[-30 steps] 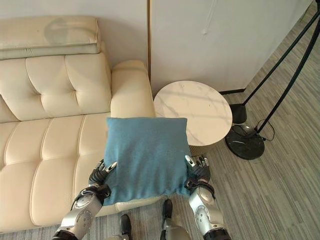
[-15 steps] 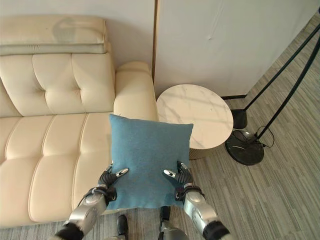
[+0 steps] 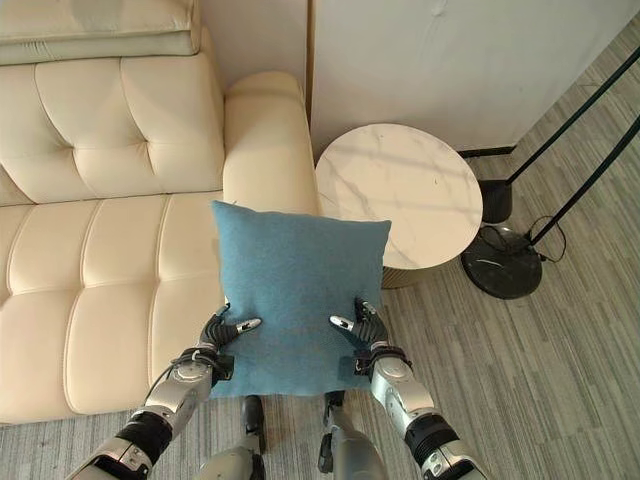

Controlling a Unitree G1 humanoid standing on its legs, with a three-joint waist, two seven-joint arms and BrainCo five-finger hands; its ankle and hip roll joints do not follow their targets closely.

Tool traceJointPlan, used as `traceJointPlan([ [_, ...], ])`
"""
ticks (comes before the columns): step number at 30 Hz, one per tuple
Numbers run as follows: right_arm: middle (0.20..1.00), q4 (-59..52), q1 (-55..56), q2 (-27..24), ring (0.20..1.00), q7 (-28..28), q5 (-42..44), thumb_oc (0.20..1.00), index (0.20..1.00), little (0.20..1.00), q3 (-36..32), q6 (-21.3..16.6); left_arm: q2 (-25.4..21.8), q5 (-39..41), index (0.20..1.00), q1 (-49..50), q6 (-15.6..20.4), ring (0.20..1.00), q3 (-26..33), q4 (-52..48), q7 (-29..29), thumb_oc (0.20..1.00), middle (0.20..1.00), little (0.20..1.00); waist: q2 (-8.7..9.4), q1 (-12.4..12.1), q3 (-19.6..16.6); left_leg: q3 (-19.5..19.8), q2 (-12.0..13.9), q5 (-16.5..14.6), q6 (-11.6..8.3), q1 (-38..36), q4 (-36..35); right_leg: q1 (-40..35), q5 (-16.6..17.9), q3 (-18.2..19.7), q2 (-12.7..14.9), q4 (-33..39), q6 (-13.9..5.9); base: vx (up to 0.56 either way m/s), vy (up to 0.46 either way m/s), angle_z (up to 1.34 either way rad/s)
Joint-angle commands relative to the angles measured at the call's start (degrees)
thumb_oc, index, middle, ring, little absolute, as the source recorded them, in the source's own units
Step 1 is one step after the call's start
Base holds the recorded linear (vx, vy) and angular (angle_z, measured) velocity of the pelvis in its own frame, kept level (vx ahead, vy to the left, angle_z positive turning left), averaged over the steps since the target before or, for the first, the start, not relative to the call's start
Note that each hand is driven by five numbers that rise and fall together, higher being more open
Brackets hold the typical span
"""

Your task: Pick up all the scattered cushions and arrange them neatly on the sofa.

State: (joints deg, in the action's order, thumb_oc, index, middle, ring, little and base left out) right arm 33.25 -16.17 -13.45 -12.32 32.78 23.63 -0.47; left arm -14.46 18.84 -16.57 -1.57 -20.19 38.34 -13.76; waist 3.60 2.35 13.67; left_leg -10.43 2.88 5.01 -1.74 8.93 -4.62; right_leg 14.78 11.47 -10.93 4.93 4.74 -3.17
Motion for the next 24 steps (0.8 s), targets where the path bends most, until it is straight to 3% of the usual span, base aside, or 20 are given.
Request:
traceJointPlan([
  [1,1.0,-1.42,-0.34,6.12,1.0,4.47,0.98,1.0,1.0,1.0,5.89,1.37,3.63,-2.57,1.0,-3.57,-0.41,1.0,-4.96,3.23,2.08,1.0,1.0,1.0,0.18,-1.39,2.88,0.71,0.38,-2.86,-0.87,0.28,-0.38,-3.53,-10.79,1.49,2.94,-3.84,-4.06,0.0,0.0,0.0],
  [7,1.0,-6.98,1.11,0.19,1.0,-4.36,-15.51,1.0,1.0,1.0,-2.16,2.29,4.49,-2.6,1.0,-3.75,-0.59,1.0,-3.65,3.17,-0.72,1.0,1.0,1.0,0.39,0.05,2.92,0.42,0.37,-3.19,-0.53,0.23,-0.38,-3.11,-10.62,1.73,2.88,-3.99,-4.26,0.0,0.003,0.01],
  [8,1.0,-8.72,2.27,-2.69,1.0,-9.18,-23.51,1.0,1.0,1.0,-7.16,4.46,4.33,-3.33,1.0,-3.13,-0.78,1.0,-2.82,1.68,-1.96,1.0,1.0,1.0,0.36,0.55,2.81,0.29,0.37,-3.52,-0.3,0.09,-0.38,-3.12,-10.58,1.79,2.88,-3.92,-4.39,0.0,0.0,0.0],
  [12,1.0,-9.47,3.23,-9.67,1.0,-20.27,-45.15,1.0,1.0,1.0,-15.85,11.66,4.09,-5.55,1.0,-1.1,-1.2,1.0,-1.17,-1.29,-2.69,1.0,1.0,1.0,0.1,1.42,2.19,0.3,0.14,-4.41,0.42,-0.18,-0.38,-3.43,-10.95,2.02,2.8,-3.59,-4.61,0.04,0.017,-0.04],
  [17,1.0,-3.55,1.78,-7.01,1.0,-21.09,-43.73,1.0,1.0,1.0,-14.88,11.94,3.92,-5.89,1.0,-1.59,-1.05,1.0,-0.73,-2.33,-3.36,1.0,1.0,1.0,0.16,1.42,2.59,0.72,-0.12,-4.37,0.65,0.13,-0.38,-3.14,-11.11,2.28,2.59,-3.69,-4.39,0.0,-0.014,-0.05],
  [18,1.0,-2.15,2.67,-3.13,1.0,-18.59,-37.84,1.0,1.0,1.0,-12.2,9.93,3.51,-4.82,1.0,-0.93,-0.98,1.0,-0.95,-3.3,-3.56,1.0,1.0,1.0,0.19,1.23,2.87,0.83,-0.05,-4.2,0.59,0.09,-0.38,-3.09,-11.19,2.36,2.55,-3.84,-4.22,0.01,-0.035,-0.02],
  [24,1.0,-1.67,3.01,2.28,1.0,-14.17,-27.78,1.0,1.0,1.0,-7.23,6.0,3.04,-2.71,1.0,0.7,-0.71,1.0,-1.37,-5.54,-3.38,1.0,1.0,1.0,-0.51,0.73,3.14,0.69,-0.2,-4.07,0.43,-0.09,-0.38,-2.94,-11.17,2.05,2.52,-4.16,-4.2,0.0,-0.006,0.0],
])
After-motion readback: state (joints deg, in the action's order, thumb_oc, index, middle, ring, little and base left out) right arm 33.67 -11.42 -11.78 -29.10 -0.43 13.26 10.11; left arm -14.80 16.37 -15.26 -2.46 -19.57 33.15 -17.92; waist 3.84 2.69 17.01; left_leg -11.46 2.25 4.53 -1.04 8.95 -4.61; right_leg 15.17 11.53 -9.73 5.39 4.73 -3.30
